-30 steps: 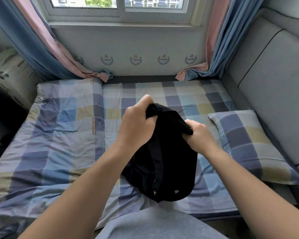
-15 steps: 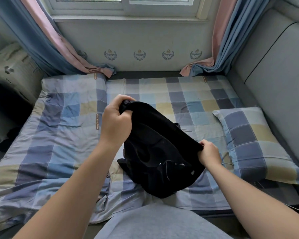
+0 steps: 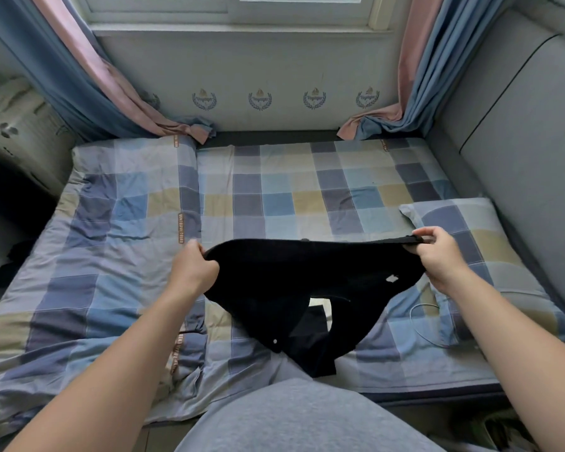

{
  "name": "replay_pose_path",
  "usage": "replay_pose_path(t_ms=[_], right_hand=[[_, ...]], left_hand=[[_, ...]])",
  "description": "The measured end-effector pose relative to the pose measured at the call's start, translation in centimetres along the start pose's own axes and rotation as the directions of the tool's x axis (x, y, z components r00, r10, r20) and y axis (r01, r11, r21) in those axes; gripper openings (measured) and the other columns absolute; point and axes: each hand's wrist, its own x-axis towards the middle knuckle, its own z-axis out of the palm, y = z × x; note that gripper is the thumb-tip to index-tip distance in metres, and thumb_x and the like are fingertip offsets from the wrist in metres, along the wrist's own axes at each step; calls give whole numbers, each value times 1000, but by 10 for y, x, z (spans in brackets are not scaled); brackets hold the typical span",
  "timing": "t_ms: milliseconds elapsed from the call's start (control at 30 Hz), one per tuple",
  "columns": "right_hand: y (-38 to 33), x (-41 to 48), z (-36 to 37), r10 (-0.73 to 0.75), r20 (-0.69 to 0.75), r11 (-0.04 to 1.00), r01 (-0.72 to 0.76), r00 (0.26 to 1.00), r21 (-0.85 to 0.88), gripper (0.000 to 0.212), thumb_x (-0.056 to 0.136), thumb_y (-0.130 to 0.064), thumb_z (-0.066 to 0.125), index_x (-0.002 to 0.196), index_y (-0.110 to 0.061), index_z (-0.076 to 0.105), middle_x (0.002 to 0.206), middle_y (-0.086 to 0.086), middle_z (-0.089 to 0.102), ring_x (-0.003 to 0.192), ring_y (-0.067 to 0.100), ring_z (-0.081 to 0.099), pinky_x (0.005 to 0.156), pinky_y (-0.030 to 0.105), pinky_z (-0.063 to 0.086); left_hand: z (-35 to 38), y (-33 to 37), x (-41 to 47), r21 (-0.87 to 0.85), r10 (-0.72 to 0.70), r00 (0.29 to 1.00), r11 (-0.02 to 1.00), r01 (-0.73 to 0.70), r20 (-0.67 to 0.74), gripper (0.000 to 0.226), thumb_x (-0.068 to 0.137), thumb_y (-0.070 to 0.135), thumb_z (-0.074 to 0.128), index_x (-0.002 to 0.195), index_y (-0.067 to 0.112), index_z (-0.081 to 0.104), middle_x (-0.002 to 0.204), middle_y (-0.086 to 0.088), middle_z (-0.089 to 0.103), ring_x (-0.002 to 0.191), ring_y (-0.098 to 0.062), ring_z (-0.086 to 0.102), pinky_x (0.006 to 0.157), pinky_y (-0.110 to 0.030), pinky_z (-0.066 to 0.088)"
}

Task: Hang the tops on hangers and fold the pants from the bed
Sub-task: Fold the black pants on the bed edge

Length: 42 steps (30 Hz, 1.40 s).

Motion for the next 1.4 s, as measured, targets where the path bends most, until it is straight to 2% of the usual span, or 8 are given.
replay_pose_path(t_ms=[267, 400, 533, 700, 933, 1067, 1233, 1400], right_hand=[[10, -18, -2, -399, 76, 574, 313, 914, -757, 29, 78, 15, 50, 90, -11, 55, 92, 5, 46, 77, 30, 45, 68, 36, 37], [21, -20, 1, -283, 96, 443, 219, 954, -869, 20, 84, 5, 50, 93, -13, 53, 91, 12, 60, 73, 32, 48, 64, 36, 38], [21, -21, -4, -46, 98, 354, 108, 994, -929, 24, 91, -3, 43, 108, -16, 53, 88, 12, 56, 75, 33, 52, 65, 38, 44], [3, -25, 1, 293, 298, 779, -46, 909, -626, 60, 97, 2, 25, 145, -30, 41, 66, 21, 66, 43, 23, 51, 39, 24, 39], [-26, -32, -3, 337, 572, 937, -326, 748, -125, 34, 107, -7, 35, 122, -17, 65, 67, 12, 58, 52, 17, 50, 41, 22, 40], [-44, -34, 0, 277, 609, 920, -387, 743, 54, 19, 100, -10, 49, 112, 0, 59, 75, 16, 70, 62, 21, 68, 54, 26, 57], [-55, -26, -10, 74, 738, 956, -259, 670, 139, 53, 82, -7, 70, 134, -2, 58, 132, 15, 66, 124, 27, 63, 95, 34, 57], [-83, -12, -2, -153, 439, 979, 197, 886, -58, 20, 96, -5, 64, 114, -14, 62, 102, 12, 77, 98, 22, 75, 81, 32, 56]], left_hand=[[22, -48, 12, 194, -94, 995, 976, 95, -14, 10, 78, -1, 50, 81, 8, 46, 80, -14, 57, 73, -34, 53, 60, -38, 43], [27, -66, 14, 133, -270, 962, 955, 264, 30, 16, 86, 5, 52, 99, 8, 44, 95, -14, 53, 89, -37, 58, 80, -47, 58], [25, -82, 10, 40, -387, 920, 922, 385, 64, 20, 91, 1, 45, 110, 7, 41, 104, -21, 55, 79, -40, 68, 62, -49, 62], [17, -87, 7, -532, -471, 832, 642, 552, 294, 36, 101, -3, 32, 121, 19, 52, 93, -23, 63, 64, -31, 63, 43, -33, 55], [-14, -76, 10, -742, -337, 749, 179, 646, 570, 34, 104, 13, 28, 89, 10, 57, 55, -3, 58, 44, -12, 61, 57, -29, 60], [-26, -56, 18, -813, -241, 839, 223, 537, 488, 29, 103, 18, 33, 93, 11, 60, 72, -6, 75, 86, -21, 68, 77, -34, 52], [-37, -43, 29, -870, -100, 920, 300, 392, 380, 25, 102, 23, 43, 121, 21, 60, 116, 3, 75, 115, -14, 61, 100, -38, 40], [-46, -7, 43, -823, -27, 998, 566, 56, 50, 23, 91, -1, 58, 107, 13, 67, 105, 0, 72, 104, -19, 66, 85, -29, 52]])
